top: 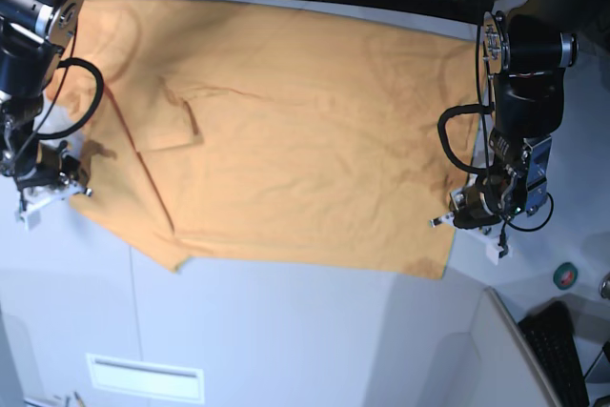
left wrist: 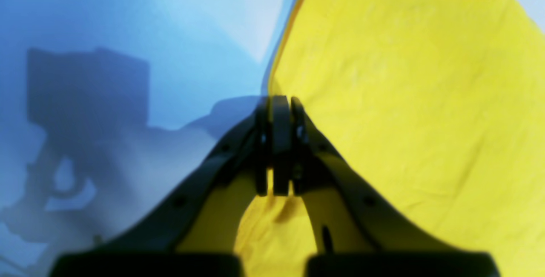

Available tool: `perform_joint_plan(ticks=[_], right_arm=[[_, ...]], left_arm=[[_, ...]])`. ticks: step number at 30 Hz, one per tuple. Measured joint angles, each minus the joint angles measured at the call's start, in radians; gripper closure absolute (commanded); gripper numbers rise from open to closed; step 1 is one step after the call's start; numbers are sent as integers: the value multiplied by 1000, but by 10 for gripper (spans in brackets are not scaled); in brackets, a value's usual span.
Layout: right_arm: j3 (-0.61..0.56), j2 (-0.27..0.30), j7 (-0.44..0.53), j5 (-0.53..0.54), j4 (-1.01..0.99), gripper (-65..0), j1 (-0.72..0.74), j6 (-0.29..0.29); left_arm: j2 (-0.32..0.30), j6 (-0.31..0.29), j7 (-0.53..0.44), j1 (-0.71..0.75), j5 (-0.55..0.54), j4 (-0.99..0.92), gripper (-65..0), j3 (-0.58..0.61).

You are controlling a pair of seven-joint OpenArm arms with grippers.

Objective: Layout the t-shirt on the table in an organized manner, then fold the t-shirt properly

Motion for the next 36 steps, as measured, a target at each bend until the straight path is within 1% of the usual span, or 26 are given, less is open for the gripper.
perform_joint_plan(ticks=[2,5,6,7,10,14,17,20,23,26,30,35,36], right_arm=[[0,0,0,0,0,0,0,0],[0,0,1,0,0,0,0,0],[0,0,0,-1,0,0,0,0],[0,2,0,-2,0,0,0,0],[0,1,1,0,0,0,0,0],[0,2,2,0,1,0,0,0],[0,-1,0,0,1,0,0,0],[0,2,0,2,1,0,0,0],[0,0,0,2,1,0,0,0],[0,1,0,0,1,0,0,0],[0,-2,0,0,1,0,0,0],[0,-2,0,0,1,0,0,0],[0,-1,0,1,1,0,0,0]], left_arm=[[2,0,25,7,-1,29,0,0],[0,0,77,54,-3,127,0,-3],[0,4,129,69,0,171,0,-6],[-2,2,154,84,4,214,0,-6],[-6,2,201,138,-1,381,0,-8],[-5,3,273,220,1,547,0,-12],[6,0,336,302,-5,642,0,-77],[3,4,399,371,11,740,0,-139],[0,3,432,425,8,833,0,-161],[8,0,484,487,-6,887,0,-188],[5,3,529,551,5,895,0,-198],[4,2,532,588,-4,902,-3,-198],[2,3,532,592,-3,902,-76,-198]])
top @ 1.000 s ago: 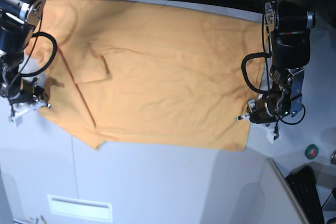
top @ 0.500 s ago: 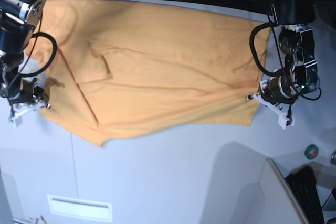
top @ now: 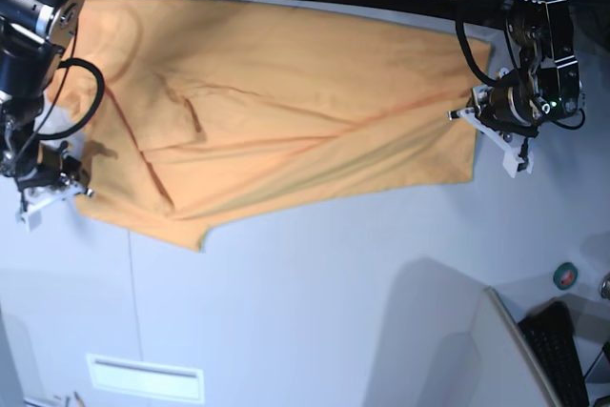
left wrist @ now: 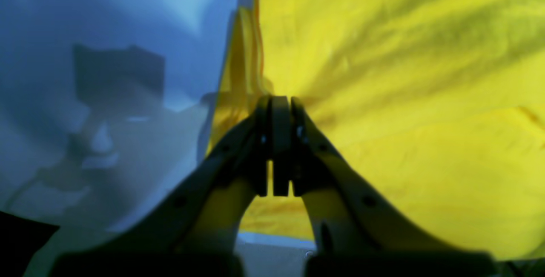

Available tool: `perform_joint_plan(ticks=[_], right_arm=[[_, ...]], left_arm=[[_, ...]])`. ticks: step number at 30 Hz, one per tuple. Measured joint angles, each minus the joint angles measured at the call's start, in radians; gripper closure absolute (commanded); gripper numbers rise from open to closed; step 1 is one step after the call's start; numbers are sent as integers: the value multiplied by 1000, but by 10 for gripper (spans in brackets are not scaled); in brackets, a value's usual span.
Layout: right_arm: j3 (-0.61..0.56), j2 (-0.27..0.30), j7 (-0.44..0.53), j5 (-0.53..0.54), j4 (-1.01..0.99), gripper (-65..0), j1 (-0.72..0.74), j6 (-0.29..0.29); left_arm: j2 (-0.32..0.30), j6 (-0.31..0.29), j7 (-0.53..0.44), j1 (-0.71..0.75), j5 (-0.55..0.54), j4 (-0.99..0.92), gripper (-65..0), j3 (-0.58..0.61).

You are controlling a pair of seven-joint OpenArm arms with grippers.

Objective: Layout the t-shirt on the table in an organized manner, then fold the t-shirt properly

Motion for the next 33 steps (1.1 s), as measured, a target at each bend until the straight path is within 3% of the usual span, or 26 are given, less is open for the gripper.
perform_joint_plan(ticks=[5,9,15,21,26,33], right_arm=[[0,0,-1,-1,0,0,0,0],[0,0,0,-1,0,0,0,0],[0,2,-1,3,0,0,1,0],[-2,-2,-1,2,0,0,3,0],[-2,1,0,0,0,0,2,0],[-2,0,0,-1,0,0,3,0]], left_arm=[[5,-3,2,-2,-4,0,-406,-41],[-2,-2,5,-4,5,21,-543,-91],[-11,-4,3,-132,2,10,-550,-110],[-69,-3,-16,-379,7,-425,-550,-14],[-66,-3,-195,-464,0,-614,-550,129],[-56,-2,-249,-473,10,-666,-548,153]])
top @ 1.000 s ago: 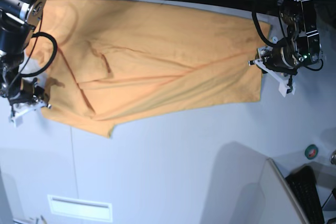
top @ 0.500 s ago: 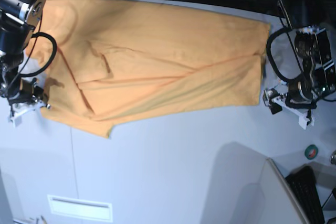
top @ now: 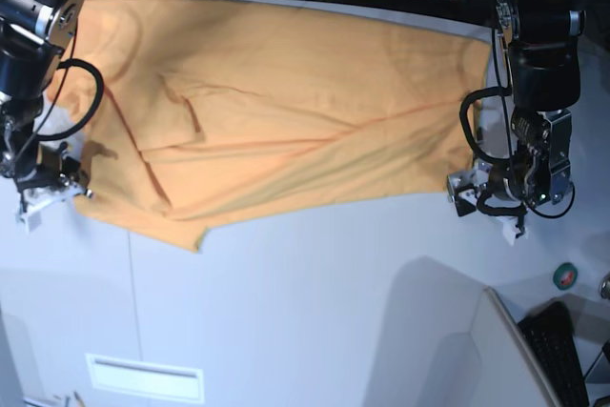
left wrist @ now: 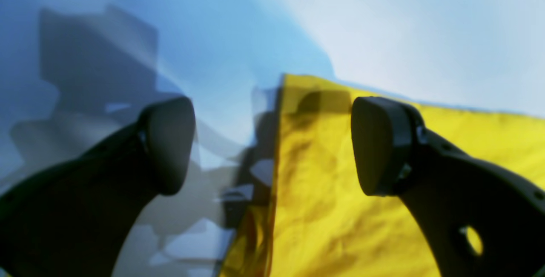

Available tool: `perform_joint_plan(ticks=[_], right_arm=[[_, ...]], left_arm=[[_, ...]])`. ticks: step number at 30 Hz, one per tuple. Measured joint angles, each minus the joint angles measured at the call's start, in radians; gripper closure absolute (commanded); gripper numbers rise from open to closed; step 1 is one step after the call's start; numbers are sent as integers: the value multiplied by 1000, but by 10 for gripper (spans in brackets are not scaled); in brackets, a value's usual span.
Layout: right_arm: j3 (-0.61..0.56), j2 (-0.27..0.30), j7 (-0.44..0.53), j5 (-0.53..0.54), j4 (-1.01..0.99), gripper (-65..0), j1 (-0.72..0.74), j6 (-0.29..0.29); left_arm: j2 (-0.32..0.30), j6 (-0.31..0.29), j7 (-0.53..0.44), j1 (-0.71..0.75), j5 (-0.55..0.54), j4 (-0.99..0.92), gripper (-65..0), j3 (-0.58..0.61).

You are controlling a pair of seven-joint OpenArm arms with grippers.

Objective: Layout the t-shirt on the table in an organized manner, then fold the t-shirt properly

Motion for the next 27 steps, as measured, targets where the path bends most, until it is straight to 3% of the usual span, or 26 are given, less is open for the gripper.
perform_joint_plan(ticks=[8,10,14,21,27], right_arm=[[0,1,0,0,0,0,0,0],[0,2,0,0,0,0,0,0],[0,2,0,0,0,0,0,0],[0,2,0,0,0,0,0,0],[0,0,-1,1,0,0,6,0]], left_arm=[[24,0,-15,0,14,3,-540,4],[33,0,-22,-2,13,3,-469,4],[40,-1,-20,-1,-2,2,-253,4],[42,-1,-54,5,-8,-3,-3,5],[62,-2,-174,-52,-8,-108,0,2]])
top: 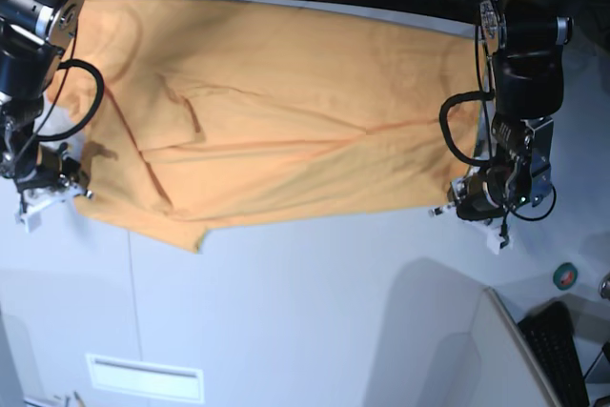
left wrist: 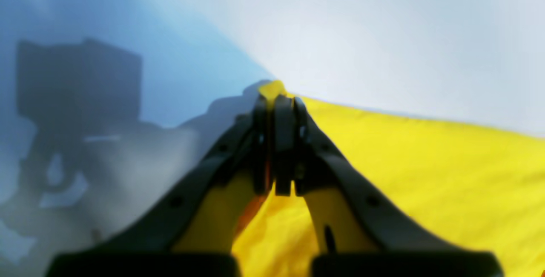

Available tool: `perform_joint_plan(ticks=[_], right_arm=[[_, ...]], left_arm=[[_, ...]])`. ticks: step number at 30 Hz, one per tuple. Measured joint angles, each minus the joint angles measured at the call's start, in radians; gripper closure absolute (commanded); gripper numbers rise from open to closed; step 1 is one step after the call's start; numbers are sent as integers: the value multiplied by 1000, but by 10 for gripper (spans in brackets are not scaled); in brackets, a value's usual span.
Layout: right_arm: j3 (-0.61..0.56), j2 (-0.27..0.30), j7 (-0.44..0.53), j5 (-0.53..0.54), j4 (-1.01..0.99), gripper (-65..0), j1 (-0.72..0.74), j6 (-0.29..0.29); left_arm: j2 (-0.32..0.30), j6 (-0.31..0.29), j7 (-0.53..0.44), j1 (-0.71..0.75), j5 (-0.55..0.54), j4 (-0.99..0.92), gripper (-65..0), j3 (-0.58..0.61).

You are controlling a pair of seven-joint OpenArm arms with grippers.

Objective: Layout the t-shirt on the table in an organized manner, then fold the t-shirt properly

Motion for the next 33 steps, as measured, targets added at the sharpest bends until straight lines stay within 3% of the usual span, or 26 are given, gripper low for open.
perform_joint_plan(ticks=[9,12,17,23,29,33], right_arm=[[-1,2,3,-5,1,0,56,0],[-1,2,0,-5,23,0,72,0],[-100,37,5,-2,33,0,110,0],[-116,39,162,-4,33,0,94,0],[-124,42,245,-5,32,0,97,0],[-230,50,296,-5,31,0,94,0]], left_arm=[[5,2,21,-101,13,36,0,4],[2,2,14,-141,9,41,0,76],[14,1,26,-137,-2,60,0,128],[5,2,22,-147,-2,114,0,127],[5,2,22,-145,-1,119,0,127],[8,2,22,-145,-1,119,0,127]])
